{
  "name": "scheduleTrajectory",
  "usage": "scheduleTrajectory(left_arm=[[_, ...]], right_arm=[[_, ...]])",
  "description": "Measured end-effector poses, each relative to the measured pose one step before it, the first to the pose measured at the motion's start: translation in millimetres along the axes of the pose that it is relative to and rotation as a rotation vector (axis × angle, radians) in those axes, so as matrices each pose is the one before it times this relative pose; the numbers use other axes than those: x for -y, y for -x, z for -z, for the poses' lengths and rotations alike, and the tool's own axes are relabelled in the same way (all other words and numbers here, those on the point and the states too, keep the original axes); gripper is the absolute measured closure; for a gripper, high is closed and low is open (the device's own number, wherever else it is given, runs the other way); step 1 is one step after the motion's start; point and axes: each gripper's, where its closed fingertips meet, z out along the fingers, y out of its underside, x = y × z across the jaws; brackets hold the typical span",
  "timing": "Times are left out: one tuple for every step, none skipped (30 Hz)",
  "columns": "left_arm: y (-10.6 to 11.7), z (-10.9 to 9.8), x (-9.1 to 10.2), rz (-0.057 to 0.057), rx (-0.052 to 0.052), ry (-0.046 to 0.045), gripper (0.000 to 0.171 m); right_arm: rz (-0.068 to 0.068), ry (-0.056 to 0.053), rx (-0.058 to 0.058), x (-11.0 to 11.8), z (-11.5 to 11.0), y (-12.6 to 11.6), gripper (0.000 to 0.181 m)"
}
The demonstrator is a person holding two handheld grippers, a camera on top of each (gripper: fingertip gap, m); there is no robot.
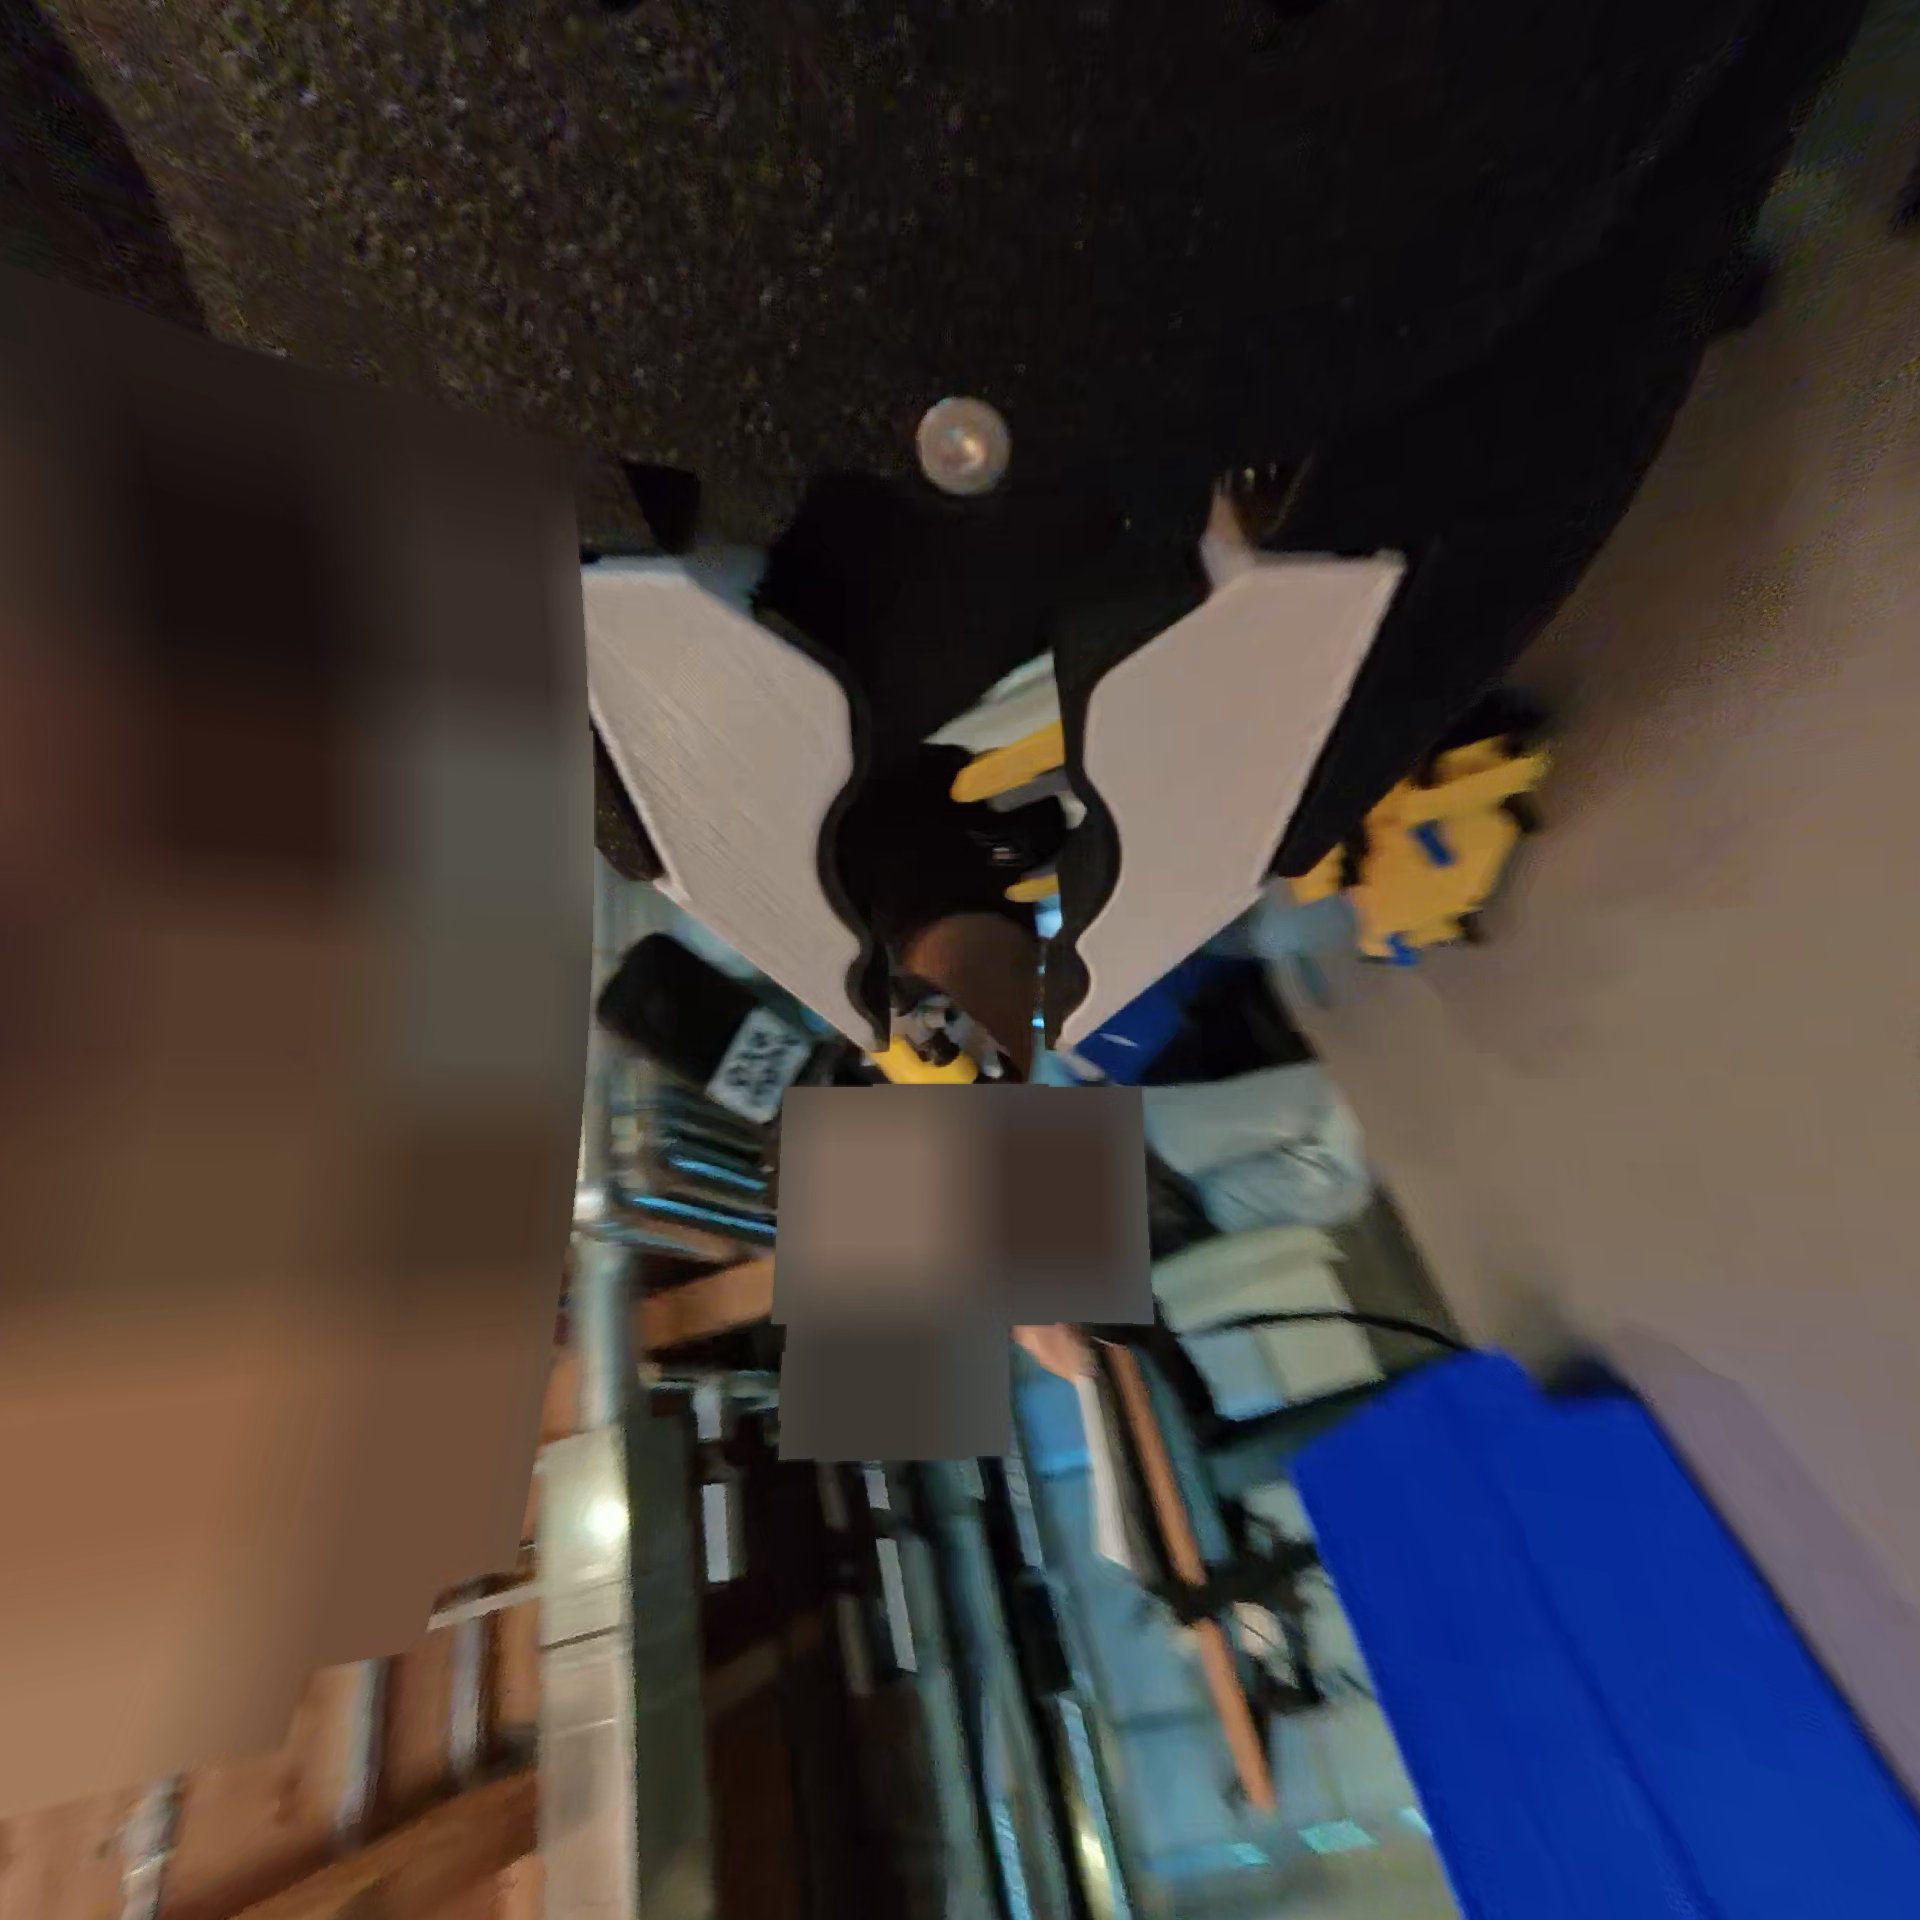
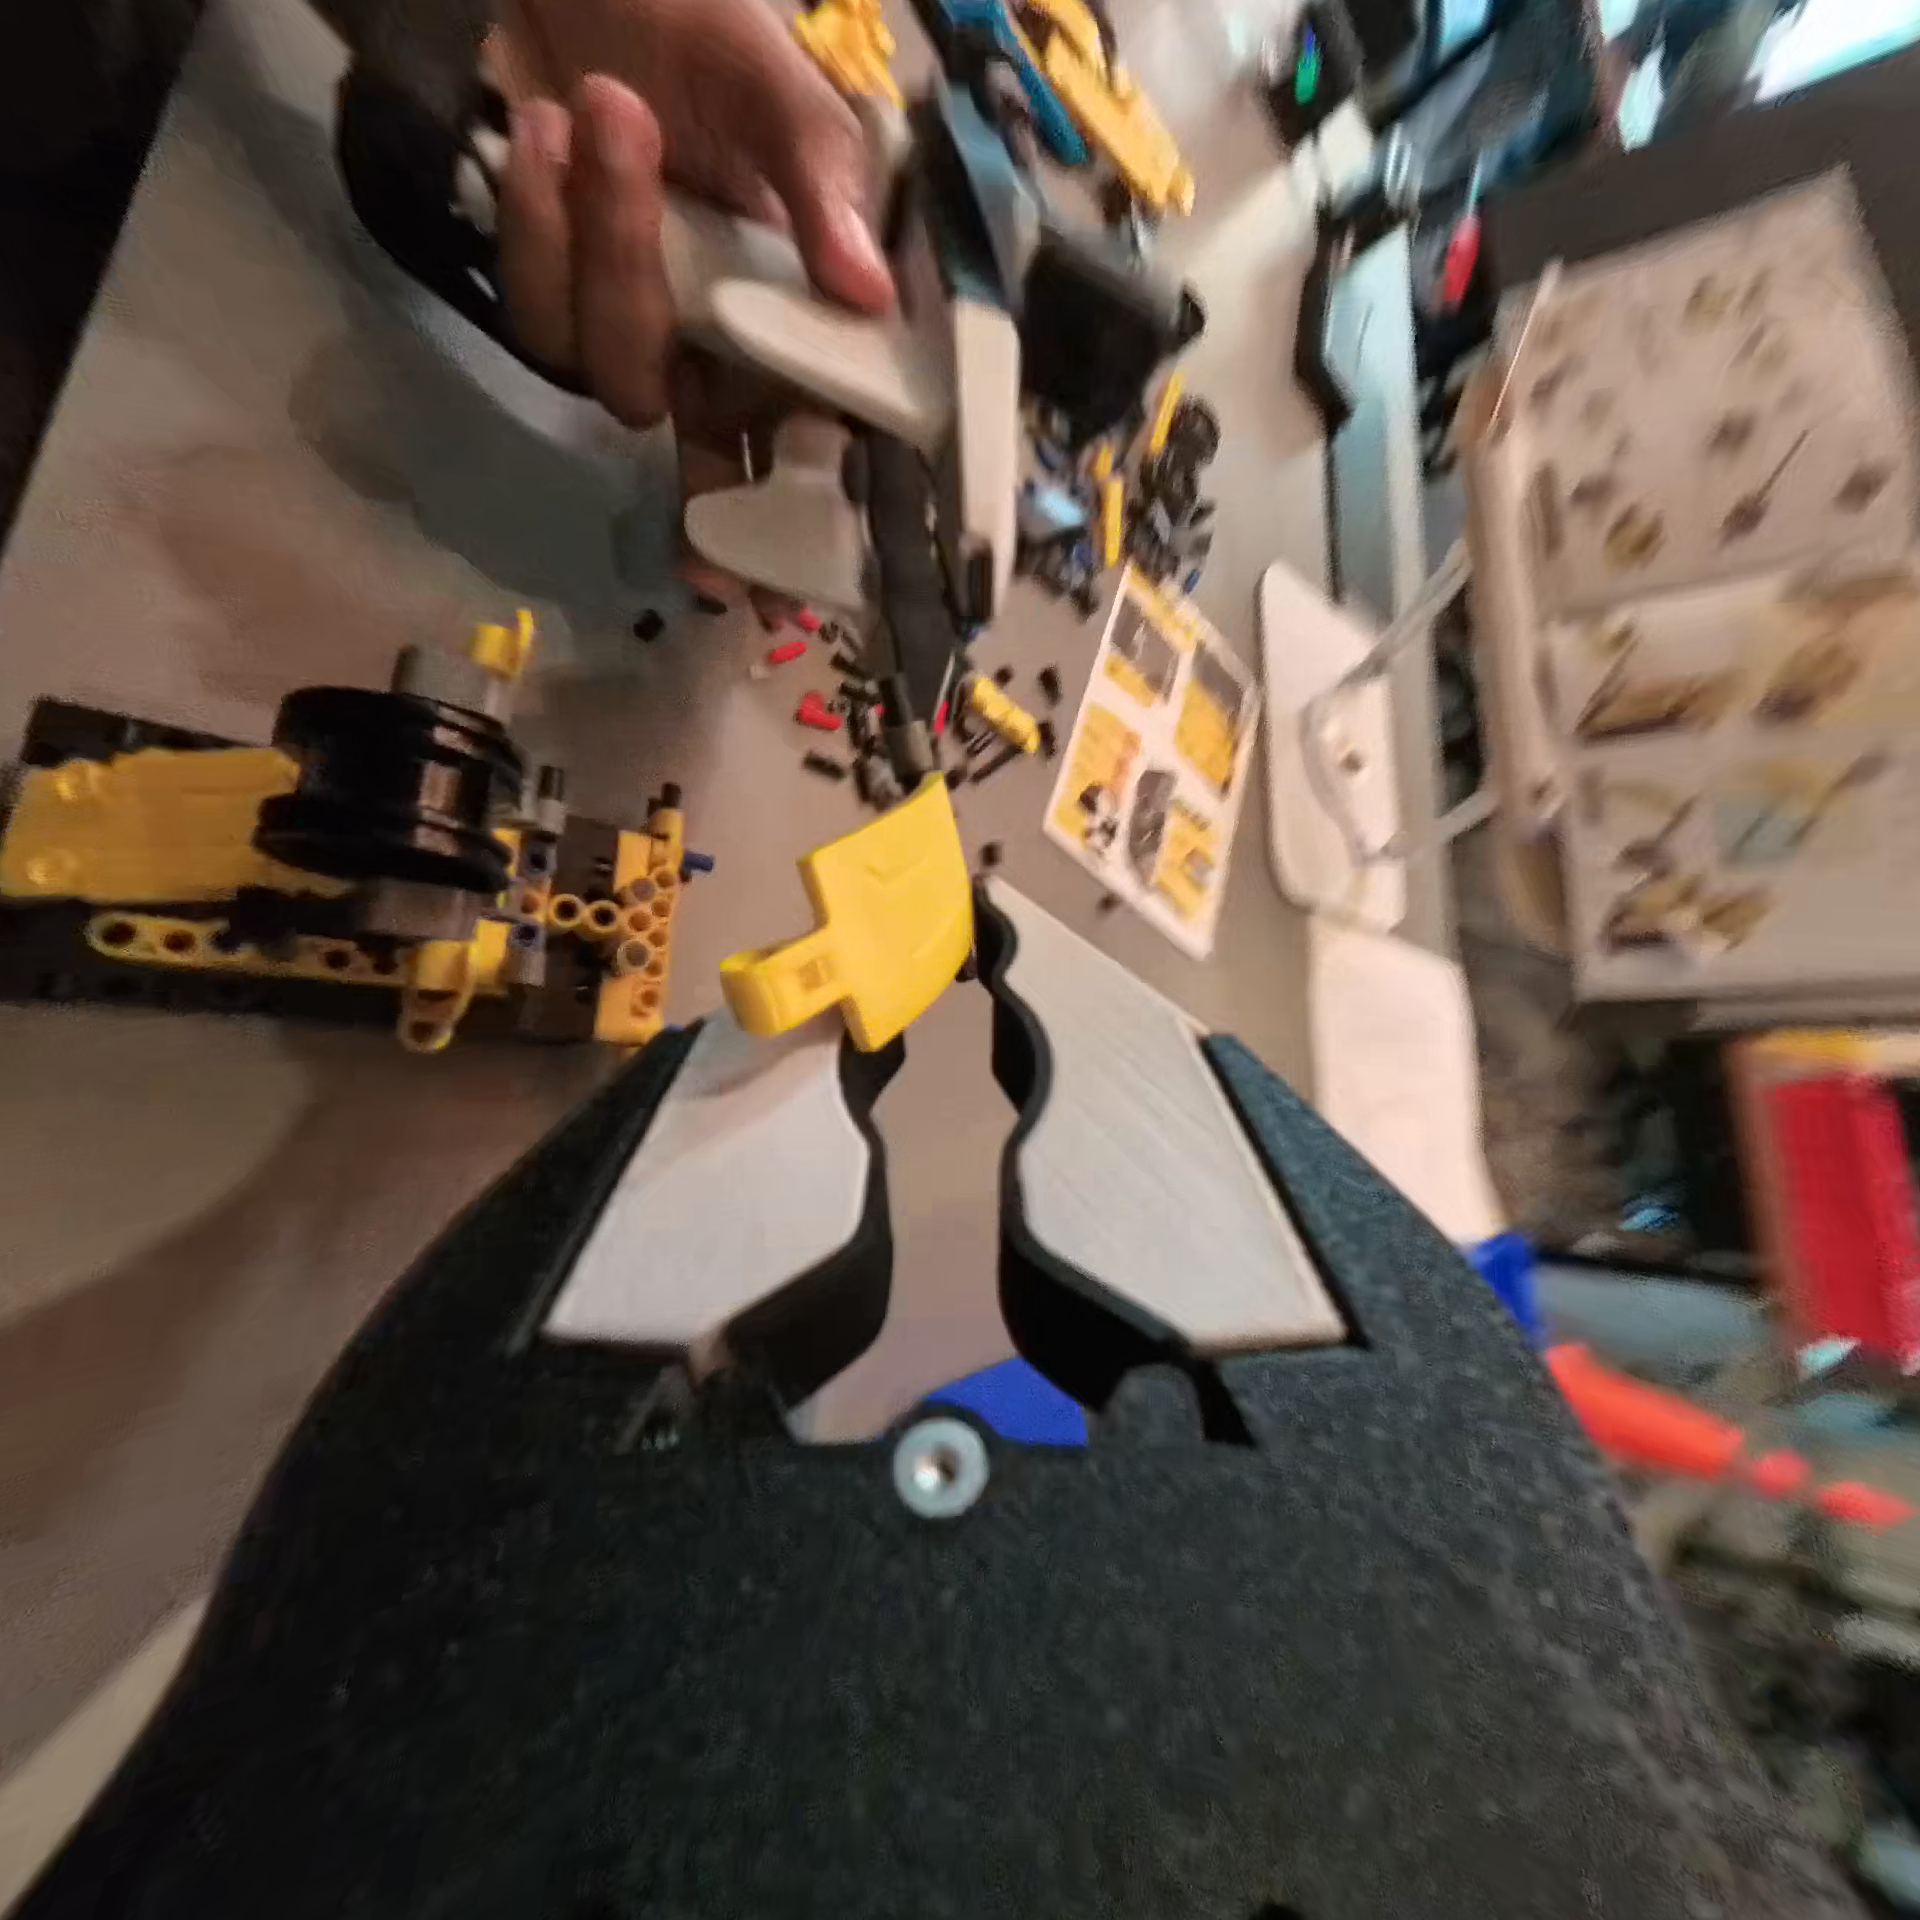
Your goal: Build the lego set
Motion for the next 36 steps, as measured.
scheduleTrajectory(left_arm=[[5.44,5.99,1.97,-0.0781,0.0698,-0.00465,0.143],[5.83,5.29,0.36,-0.0779,0.0688,0.00249,0.143],[7.43,4.27,-0.38,-0.0680,0.0737,0.00657,0.143],[6.38,2.64,-1.52,-0.0668,0.0626,0.01174,0.143],[4.88,0.81,-2.72,-0.0606,0.0479,0.01926,0.143],[4.53,-0.85,-3.03,-0.0461,0.0425,0.02457,0.143],[2.67,-2.06,-2.97,-0.0340,0.0281,0.02595,0.143],[0.57,-2.83,-2.58,-0.0325,0.0147,0.02592,0.143],[-0.01,-3.11,-2.42,-0.0352,0.0123,0.02554,0.143],[0.18,-3.19,-1.82,-0.0372,0.0129,0.02323,0.143],[0.75,-3.07,-1.95,-0.0371,0.0164,0.02497,0.143],[0.23,-3.20,-2.56,-0.0355,0.0140,0.03100,0.143],[-0.17,-3.13,-2.64,-0.0368,0.0108,0.03297,0.143],[0.94,-2.96,-2.56,-0.0352,0.0169,0.03212,0.143],[0.88,-2.89,-2.89,-0.0391,0.0173,0.03299,0.143],[0.95,-2.83,-2.79,-0.0410,0.0175,0.03022,0.143],[0.86,-2.64,-3.09,-0.0372,0.0183,0.03157,0.143],[-0.79,-2.35,-3.31,-0.0381,0.0093,0.03309,0.143],[-1.52,-2.06,-2.48,-0.0420,0.0060,0.02511,0.143],[0.29,-1.86,-1.16,-0.0388,0.0178,0.01564,0.144],[-0.13,-1.57,-0.59,-0.0401,0.0149,0.01085,0.145],[-1.84,-1.67,-0.17,-0.0441,0.0038,0.00647,0.146],[-1.16,-1.65,0.75,-0.0395,0.0083,-0.00123,0.147],[-0.35,-1.67,0.74,-0.0341,0.0143,0.00001,0.147],[-0.71,-1.90,0.10,-0.0371,0.0112,0.00451,0.147],[0.13,-1.80,-0.10,-0.0380,0.0164,0.00509,0.148],[-1.33,-1.80,-0.27,-0.0335,0.0044,0.00616,0.150],[-3.45,-1.71,-1.09,-0.0255,-0.0125,0.01288,0.156],[-2.54,-1.23,-0.73,-0.0192,-0.0081,0.01197,0.164],[0.42,-0.41,0.56,-0.0077,0.0107,0.00439,0.165],[0.41,-0.03,-0.65,-0.0103,0.0065,0.01162,0.165],[-0.04,0.67,0.02,-0.0080,0.0017,0.00443,0.165],[-0.10,0.82,-0.23,-0.0085,0.0015,0.00115,0.165],[0.01,0.73,-0.63,-0.0021,0.0004,0.00044,0.165],[-0.07,0.73,-0.43,0.0024,-0.0012,-0.00248,0.165],[0.55,0.63,-0.71,0.0057,0.0002,-0.00326,0.165]], right_arm=[[-0.0951,0.0359,0.0264,-8.82,-2.88,3.40,0.173],[-0.1017,0.0514,0.0418,-10.81,-4.39,4.82,0.173],[-0.0980,0.0625,0.0553,-11.70,-5.36,6.07,0.173],[-0.0904,0.0602,0.0563,-10.57,-5.78,5.58,0.174],[-0.0859,0.0595,0.0641,-9.57,-5.93,6.30,0.173],[-0.0774,0.0532,0.0570,-7.17,-5.63,4.98,0.174],[-0.0619,0.0328,0.0449,-3.35,-4.70,3.94,0.174],[-0.0497,0.0217,0.0404,-1.09,-3.83,3.81,0.174],[-0.0336,0.0132,0.0245,0.90,-2.78,2.23,0.174],[-0.0110,0.0095,0.0060,1.36,-1.89,0.50,0.174],[0.0046,0.0136,-0.0021,0.53,-1.52,0.18,0.173],[0.0024,0.0159,0.0009,-0.27,-1.64,1.02,0.173],[-0.0051,0.0103,0.0109,-0.10,-1.68,2.50,0.174],[-0.0056,-0.0009,0.0188,0.81,-1.60,3.89,0.174],[-0.0078,-0.0007,0.0127,0.09,-1.72,2.87,0.174],[-0.0058,0.0079,-0.0004,-1.72,-1.62,0.70,0.174],[0.0051,0.0077,-0.0089,-2.03,-1.11,-0.48,0.173],[0.0079,0.0031,-0.0094,-1.59,-0.48,-0.53,0.173],[0.0015,0.0011,-0.0042,-1.28,-0.02,-0.18,0.173],[0.0002,-0.0018,0.0000,-0.73,0.28,0.25,0.173],[0.0044,-0.0024,0.0006,-0.35,0.41,0.51,0.173],[0.0081,0.0002,-0.0001,-0.61,0.42,0.33,0.173],[0.0107,0.0015,0.0000,-0.69,0.36,0.32,0.173],[0.0110,0.0009,-0.0001,-0.34,0.21,0.22,0.173],[0.0104,0.0005,-0.0004,-0.08,0.10,0.16,0.173],[0.0113,0.0029,-0.0005,-0.38,-0.06,-0.09,0.173],[0.0100,0.0070,0.0030,-0.74,-0.28,0.05,0.173],[0.0074,0.0063,0.0075,-0.53,-0.57,0.47,0.174],[0.0077,0.0015,0.0079,0.05,-0.42,0.29,0.174],[0.0073,-0.0016,0.0033,0.22,-0.30,-0.49,0.174],[0.0031,-0.0049,0.0046,0.39,-0.28,-0.44,0.174],[-0.0002,-0.0104,0.0078,0.74,-0.04,0.28,0.174],[-0.0011,-0.0154,0.0055,0.89,0.09,0.18,0.174],[-0.0020,-0.0178,0.0032,0.74,0.49,0.08,0.173],[-0.0032,-0.0171,0.0010,0.29,0.75,-0.11,0.172],[-0.0040,-0.0138,-0.0017,-0.49,1.21,-0.71,0.167]])
